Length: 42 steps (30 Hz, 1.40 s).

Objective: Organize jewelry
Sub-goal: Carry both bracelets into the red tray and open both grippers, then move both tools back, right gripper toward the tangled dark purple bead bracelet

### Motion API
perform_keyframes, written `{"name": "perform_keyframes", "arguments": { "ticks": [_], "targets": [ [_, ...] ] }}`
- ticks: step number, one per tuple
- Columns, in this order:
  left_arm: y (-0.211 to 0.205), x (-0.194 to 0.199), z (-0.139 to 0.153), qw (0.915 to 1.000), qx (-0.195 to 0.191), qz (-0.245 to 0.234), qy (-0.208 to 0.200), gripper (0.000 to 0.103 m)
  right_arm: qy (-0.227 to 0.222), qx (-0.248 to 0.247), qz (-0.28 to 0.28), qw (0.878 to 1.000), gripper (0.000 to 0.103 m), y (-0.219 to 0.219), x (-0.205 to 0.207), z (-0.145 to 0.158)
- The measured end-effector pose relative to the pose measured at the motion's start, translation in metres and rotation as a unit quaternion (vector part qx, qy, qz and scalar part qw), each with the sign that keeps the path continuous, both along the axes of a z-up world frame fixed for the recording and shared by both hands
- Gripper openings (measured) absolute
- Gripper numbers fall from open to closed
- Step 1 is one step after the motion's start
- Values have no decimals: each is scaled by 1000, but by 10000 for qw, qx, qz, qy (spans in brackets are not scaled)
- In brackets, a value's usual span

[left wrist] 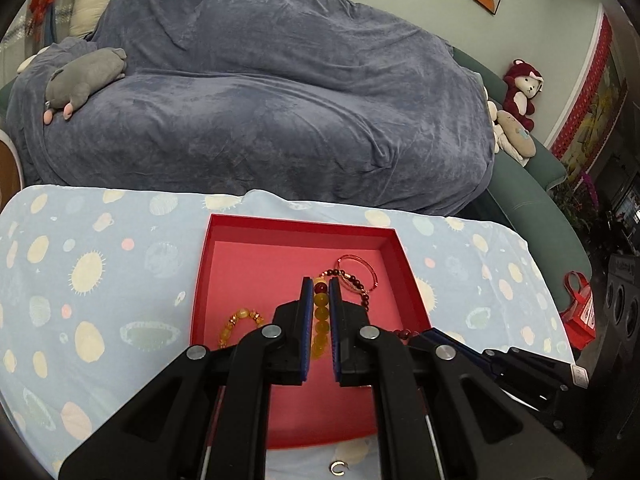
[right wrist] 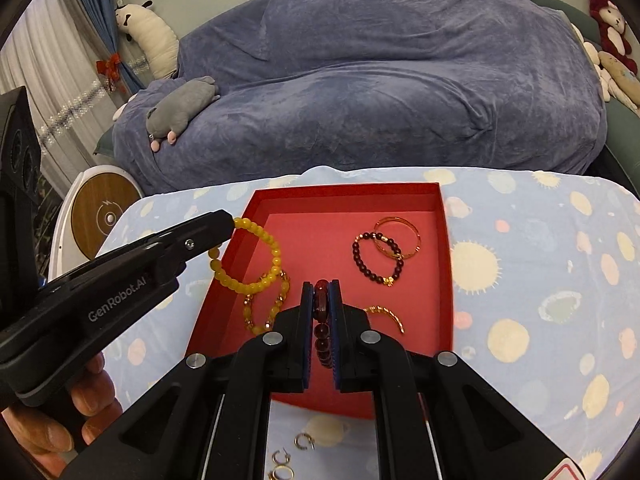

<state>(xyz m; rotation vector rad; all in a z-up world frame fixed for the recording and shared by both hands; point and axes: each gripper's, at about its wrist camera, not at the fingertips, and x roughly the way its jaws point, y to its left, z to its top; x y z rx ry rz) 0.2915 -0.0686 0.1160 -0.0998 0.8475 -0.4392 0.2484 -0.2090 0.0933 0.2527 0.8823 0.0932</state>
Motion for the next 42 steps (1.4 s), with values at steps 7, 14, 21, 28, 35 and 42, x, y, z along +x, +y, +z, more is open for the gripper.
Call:
{"name": "perform_keyframes", "arguments": {
  "ticks": [7, 14, 21, 28, 35, 42],
  "targets": [
    [6, 59, -41, 9988, -154, 163, 443, 7, 369, 529, 24, 9979, 7, 1, 51, -41],
    [14, 82, -81, 9967, 21, 306, 746, 8, 823, 419, 50, 9957, 7, 6, 72, -80],
    [25, 81, -97, 9958, 96, 441, 801, 19, 953, -135, -21, 9954, 13, 6, 73, -93],
    [27, 65, -80, 9979, 202, 433, 442, 38, 623, -368, -61, 9974, 30, 3, 58, -75],
    [31, 36, -52, 9986, 290, 392, 180, 42, 402, -312, -75, 9987, 31, 2, 30, -43],
    [48, -10, -29, 9983, 348, 452, 103, 42, 290, -350, -94, 9989, 31, 3, -18, -15]
  ]
}}
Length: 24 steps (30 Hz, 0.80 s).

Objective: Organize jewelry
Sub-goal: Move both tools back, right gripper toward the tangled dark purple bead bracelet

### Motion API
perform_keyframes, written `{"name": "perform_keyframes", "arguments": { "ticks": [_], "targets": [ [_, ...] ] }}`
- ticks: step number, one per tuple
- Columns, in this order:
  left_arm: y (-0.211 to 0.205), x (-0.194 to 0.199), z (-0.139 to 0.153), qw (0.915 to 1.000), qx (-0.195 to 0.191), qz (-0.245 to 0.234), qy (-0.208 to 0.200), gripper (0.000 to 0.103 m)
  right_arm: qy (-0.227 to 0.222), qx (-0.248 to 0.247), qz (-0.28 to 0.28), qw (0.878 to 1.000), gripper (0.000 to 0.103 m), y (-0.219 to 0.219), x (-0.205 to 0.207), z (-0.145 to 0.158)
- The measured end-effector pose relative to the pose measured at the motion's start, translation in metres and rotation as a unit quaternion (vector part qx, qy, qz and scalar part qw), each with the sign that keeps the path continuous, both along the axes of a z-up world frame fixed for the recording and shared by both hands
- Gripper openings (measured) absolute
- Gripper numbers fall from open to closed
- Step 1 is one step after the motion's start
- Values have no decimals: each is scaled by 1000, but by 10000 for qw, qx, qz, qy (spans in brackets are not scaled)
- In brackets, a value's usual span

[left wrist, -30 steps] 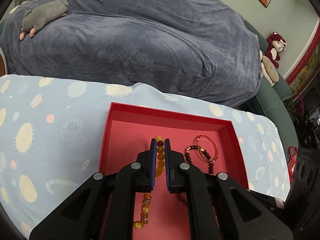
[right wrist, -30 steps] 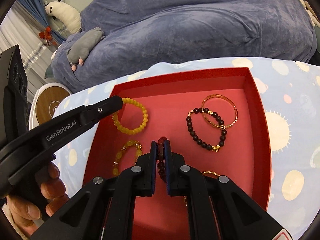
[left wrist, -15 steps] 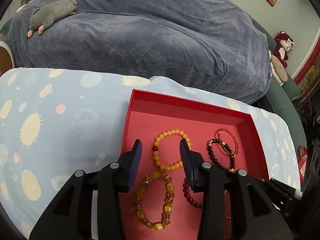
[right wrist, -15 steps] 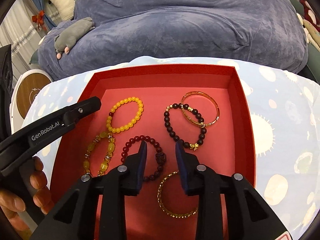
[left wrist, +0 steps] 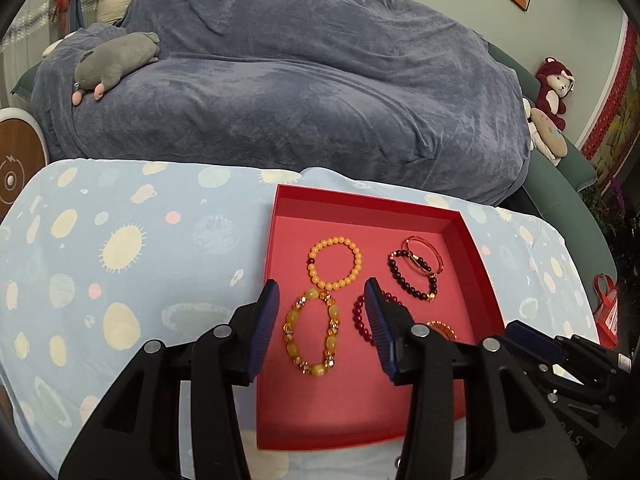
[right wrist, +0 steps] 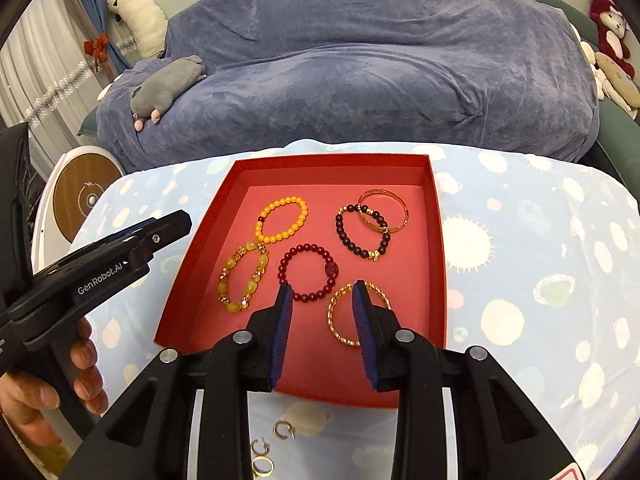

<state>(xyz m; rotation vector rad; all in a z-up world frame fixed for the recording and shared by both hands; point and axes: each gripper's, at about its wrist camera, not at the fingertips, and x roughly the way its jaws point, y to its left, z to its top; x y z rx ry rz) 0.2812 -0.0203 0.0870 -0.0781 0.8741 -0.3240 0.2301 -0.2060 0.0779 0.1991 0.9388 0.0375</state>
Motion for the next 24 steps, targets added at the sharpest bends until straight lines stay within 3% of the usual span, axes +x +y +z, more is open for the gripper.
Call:
{"name": "perform_keyframes", "arguments": {
  "ticks": [11, 24],
  "targets": [
    [32, -85, 4, 9999, 36, 137, 76, 42, 84, -95, -3, 9999, 31, 6, -98, 5],
    [55, -187, -40, 9981, 80, 361, 494, 42, 626, 47, 57, 9980, 31, 32, -191, -47]
  ]
}}
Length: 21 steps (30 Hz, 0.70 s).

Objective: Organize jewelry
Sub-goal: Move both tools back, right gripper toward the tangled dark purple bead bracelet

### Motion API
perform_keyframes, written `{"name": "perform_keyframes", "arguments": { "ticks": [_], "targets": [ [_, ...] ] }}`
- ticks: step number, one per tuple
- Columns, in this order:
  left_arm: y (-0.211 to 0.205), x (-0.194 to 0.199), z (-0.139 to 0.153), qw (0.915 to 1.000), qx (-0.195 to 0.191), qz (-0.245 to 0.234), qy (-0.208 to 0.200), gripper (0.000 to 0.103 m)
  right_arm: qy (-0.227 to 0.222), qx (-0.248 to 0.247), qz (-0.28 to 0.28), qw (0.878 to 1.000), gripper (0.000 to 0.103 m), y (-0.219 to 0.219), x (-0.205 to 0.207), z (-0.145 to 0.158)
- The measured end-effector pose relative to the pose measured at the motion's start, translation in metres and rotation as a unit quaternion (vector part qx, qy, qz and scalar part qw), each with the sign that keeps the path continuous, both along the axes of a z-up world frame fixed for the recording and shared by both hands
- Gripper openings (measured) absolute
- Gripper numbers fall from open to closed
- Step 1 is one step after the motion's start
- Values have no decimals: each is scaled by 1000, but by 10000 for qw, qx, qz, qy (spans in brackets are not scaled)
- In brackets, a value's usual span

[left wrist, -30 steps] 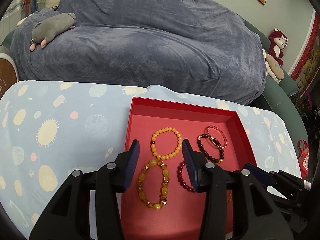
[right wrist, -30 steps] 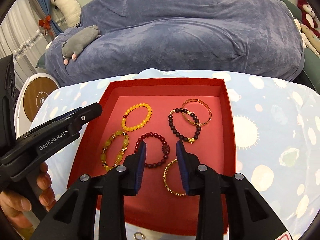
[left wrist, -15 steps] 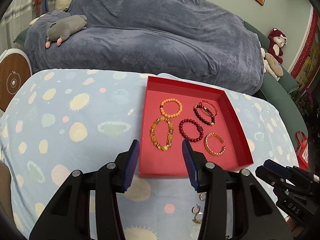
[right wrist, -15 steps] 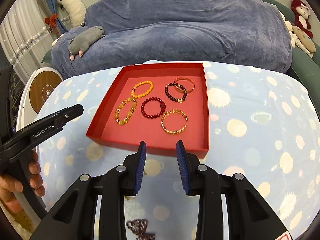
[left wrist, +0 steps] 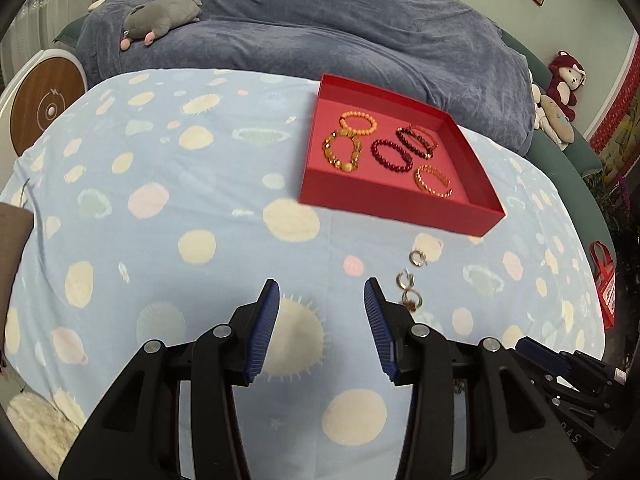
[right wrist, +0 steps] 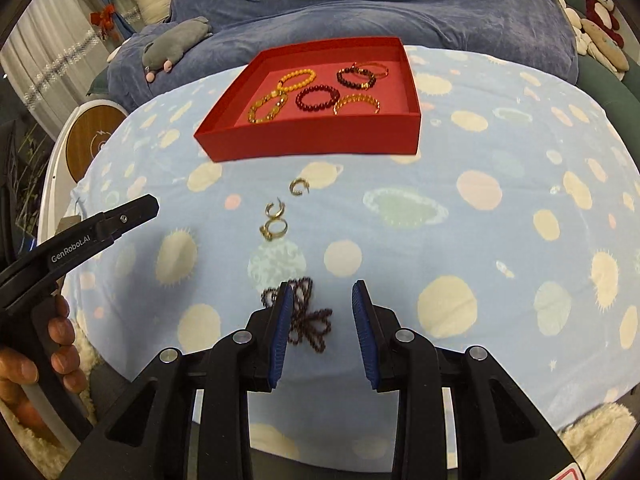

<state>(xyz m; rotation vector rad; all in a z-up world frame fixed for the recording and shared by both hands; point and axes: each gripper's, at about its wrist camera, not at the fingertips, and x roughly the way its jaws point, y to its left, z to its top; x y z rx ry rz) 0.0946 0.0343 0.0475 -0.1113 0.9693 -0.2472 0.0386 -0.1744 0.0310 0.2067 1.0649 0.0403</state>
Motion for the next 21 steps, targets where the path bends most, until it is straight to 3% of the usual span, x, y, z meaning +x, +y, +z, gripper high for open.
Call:
{"name": "perform_keyframes", "arguments": {
  "ticks": [7, 21],
  "targets": [
    [2, -35, -18, 9999, 147, 4, -4, 43, 76, 44, -27, 10000, 31, 9, -14, -18],
    [6, -50, -33, 9995, 300, 86, -61, 46, 132, 110, -90, 9998, 31, 12, -8, -35]
  ]
}}
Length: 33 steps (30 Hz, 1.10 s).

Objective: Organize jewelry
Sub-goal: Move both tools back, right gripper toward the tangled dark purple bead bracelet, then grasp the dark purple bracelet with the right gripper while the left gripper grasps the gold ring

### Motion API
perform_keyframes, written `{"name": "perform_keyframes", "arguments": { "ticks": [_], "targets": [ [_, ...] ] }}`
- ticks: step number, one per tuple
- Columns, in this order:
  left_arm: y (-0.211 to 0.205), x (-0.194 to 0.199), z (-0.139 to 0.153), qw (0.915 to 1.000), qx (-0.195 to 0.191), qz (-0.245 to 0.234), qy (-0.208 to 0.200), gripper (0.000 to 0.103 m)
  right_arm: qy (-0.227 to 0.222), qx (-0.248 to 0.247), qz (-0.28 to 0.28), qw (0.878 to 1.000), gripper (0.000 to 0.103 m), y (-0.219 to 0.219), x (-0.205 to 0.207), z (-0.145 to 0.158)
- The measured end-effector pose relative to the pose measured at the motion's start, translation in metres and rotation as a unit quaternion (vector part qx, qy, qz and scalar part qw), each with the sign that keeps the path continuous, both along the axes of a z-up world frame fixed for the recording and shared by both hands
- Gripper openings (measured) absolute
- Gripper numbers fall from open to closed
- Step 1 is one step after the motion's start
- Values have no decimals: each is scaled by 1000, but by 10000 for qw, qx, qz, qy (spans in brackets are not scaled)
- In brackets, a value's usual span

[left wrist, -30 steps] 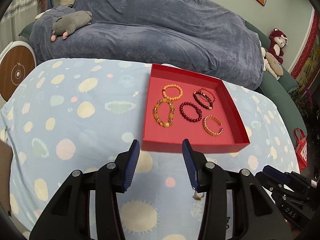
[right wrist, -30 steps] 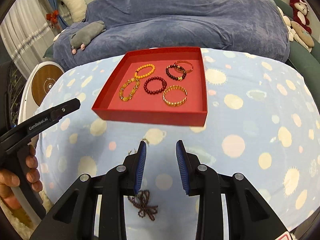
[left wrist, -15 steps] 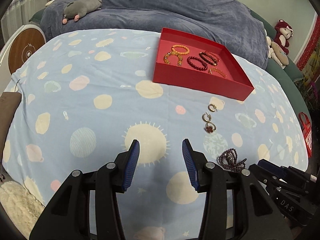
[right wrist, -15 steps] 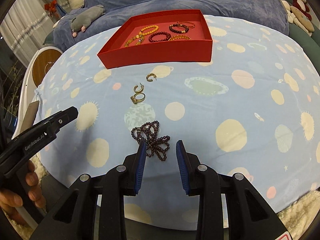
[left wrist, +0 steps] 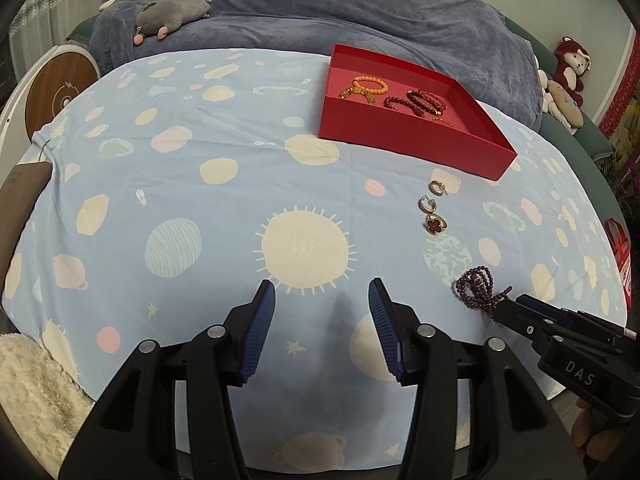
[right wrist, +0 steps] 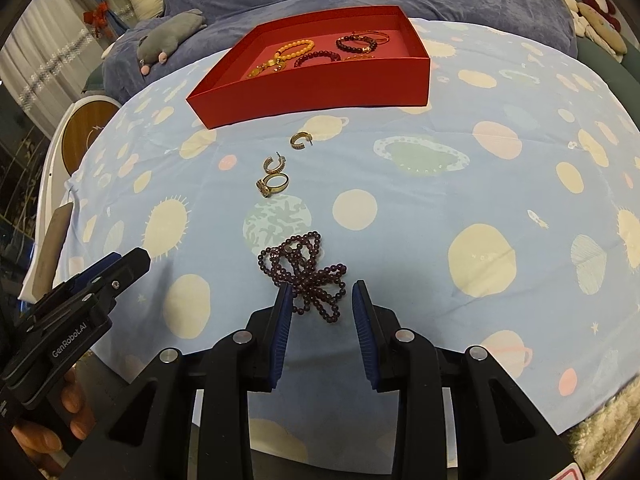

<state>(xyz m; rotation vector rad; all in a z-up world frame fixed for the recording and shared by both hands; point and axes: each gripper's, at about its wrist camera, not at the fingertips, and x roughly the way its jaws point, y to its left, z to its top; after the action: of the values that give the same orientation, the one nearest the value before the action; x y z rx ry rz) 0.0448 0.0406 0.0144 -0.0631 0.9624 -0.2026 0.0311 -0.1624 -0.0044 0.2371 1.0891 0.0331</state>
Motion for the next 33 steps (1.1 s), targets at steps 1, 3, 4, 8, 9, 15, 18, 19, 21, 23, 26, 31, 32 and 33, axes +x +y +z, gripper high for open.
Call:
{"name": "perform_keyframes", "arguments": {
  "ticks": [1, 3, 4, 8, 9, 15, 18, 19, 21, 23, 26, 31, 32, 33],
  "targets": [
    [0, 0, 0, 10000, 4, 5, -5, 46, 7, -3, 3, 10000, 31, 1, 1, -1],
    [0, 0, 0, 10000, 18, -1, -20, 47, 17, -3, 19, 10000, 31, 2, 2, -3],
    [0, 0, -1, 10000, 30, 0, -13, 47, 28, 1, 31, 10000, 31, 2, 3, -4],
    [-1, -1, -3, 10000, 36, -17, 22, 47, 68, -18, 64, 10000, 30, 3, 3, -8],
    [-1, -2, -3, 10000, 38, -25, 20, 47, 77, -22, 68, 9999, 28, 3, 3, -9],
    [-2, -2, -3, 10000, 21, -33, 31, 47, 72, -29, 52, 10000, 8, 0, 2, -9],
    [-3, -1, -3, 10000, 24, -36, 38, 47, 58, -28, 40, 10000, 7, -2, -1, -8],
    [-3, -1, -2, 10000, 29, -35, 40, 47, 59, -17, 32, 10000, 7, -3, -3, -8],
    [-3, -1, -3, 10000, 19, -39, 39, 47, 53, 26, -15, 10000, 7, -7, -6, -7],
    [-4, -1, -2, 10000, 15, -44, 50, 47, 25, 75, -64, 9999, 7, -12, -9, -4],
    [-7, -1, -1, 10000, 5, -58, 51, 48, 0, 120, -137, 9998, 7, -18, -14, -1],
    [-18, 1, 2, 9999, -41, -142, 38, 52, -3, 149, -196, 9997, 7, -25, -23, 0],
    [-21, 2, 3, 9998, -45, -167, 33, 52, -5, 143, -200, 9997, 7, -26, -24, 0],
    [-24, 3, 3, 9998, -55, -199, 32, 52, -6, 149, -204, 9997, 7, -26, -25, 0]
  ]
}}
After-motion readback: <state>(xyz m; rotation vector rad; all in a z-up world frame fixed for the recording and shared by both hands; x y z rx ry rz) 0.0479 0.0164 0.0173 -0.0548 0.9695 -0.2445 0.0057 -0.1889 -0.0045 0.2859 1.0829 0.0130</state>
